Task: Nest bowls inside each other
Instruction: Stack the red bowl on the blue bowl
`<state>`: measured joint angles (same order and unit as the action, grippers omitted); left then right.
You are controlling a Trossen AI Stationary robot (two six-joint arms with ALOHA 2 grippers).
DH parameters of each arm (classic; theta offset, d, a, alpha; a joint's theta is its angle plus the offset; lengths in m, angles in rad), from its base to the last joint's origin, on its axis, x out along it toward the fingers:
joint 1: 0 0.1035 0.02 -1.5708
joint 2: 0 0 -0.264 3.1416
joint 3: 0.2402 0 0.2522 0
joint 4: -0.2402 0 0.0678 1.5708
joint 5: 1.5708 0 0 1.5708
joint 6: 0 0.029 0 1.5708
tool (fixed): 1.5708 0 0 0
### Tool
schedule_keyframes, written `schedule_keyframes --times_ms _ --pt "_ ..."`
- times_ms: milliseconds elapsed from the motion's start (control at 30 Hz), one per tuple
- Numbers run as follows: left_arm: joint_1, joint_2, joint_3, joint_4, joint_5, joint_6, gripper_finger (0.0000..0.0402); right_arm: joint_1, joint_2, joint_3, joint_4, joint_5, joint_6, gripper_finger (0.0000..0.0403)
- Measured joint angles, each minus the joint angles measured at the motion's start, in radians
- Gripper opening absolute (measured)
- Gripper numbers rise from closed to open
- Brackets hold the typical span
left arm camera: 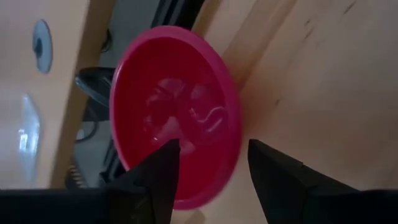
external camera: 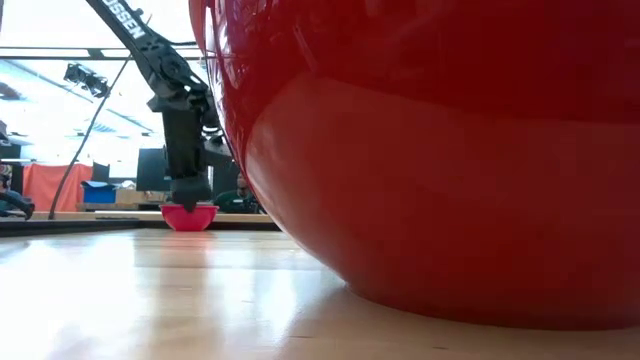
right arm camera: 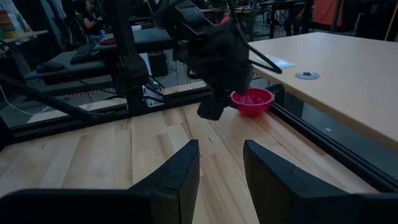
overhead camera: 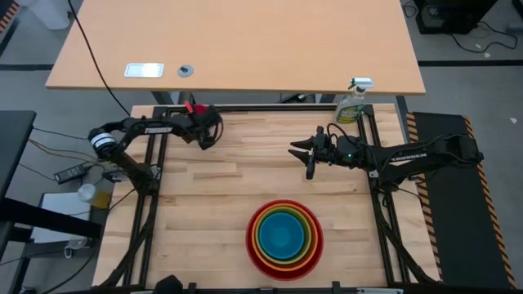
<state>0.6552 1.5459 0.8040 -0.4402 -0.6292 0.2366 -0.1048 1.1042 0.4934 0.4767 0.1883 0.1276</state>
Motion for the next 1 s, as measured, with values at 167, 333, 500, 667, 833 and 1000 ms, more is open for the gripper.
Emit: schedule_keyframes --times_ms 167,333,500,667,833,1000 --pt "0.026 0.059 0.0 0.022 -0.014 0.046 0.0192 0.0 0.0 0.0 0.0 0.0 0.0 0.0133" --pt "0.065 0.108 0.0 0.024 -0.005 0.067 0.019 0.0 0.0 0.0 0.0 0.0 0.0 0.0133" --pt "0.108 0.13 0.002 0.023 0.094 0.072 0.0143 0.0 0.0 0.0 0.0 0.0 0.0 0.0133" --pt "0.127 0.129 0.005 0.007 0.165 0.069 0.0044 0.0 0.0 0.0 -0.001 0.0 0.0 0.0133" --pt "0.119 0.098 0.003 -0.006 0.199 0.072 0.0018 0.0 0.0 0.0 -0.006 0.0 0.0 0.0133" --pt "0.097 0.009 0.001 -0.061 0.381 0.054 0.0017 0.0 0.0 0.0 -0.014 0.0 0.004 0.0133"
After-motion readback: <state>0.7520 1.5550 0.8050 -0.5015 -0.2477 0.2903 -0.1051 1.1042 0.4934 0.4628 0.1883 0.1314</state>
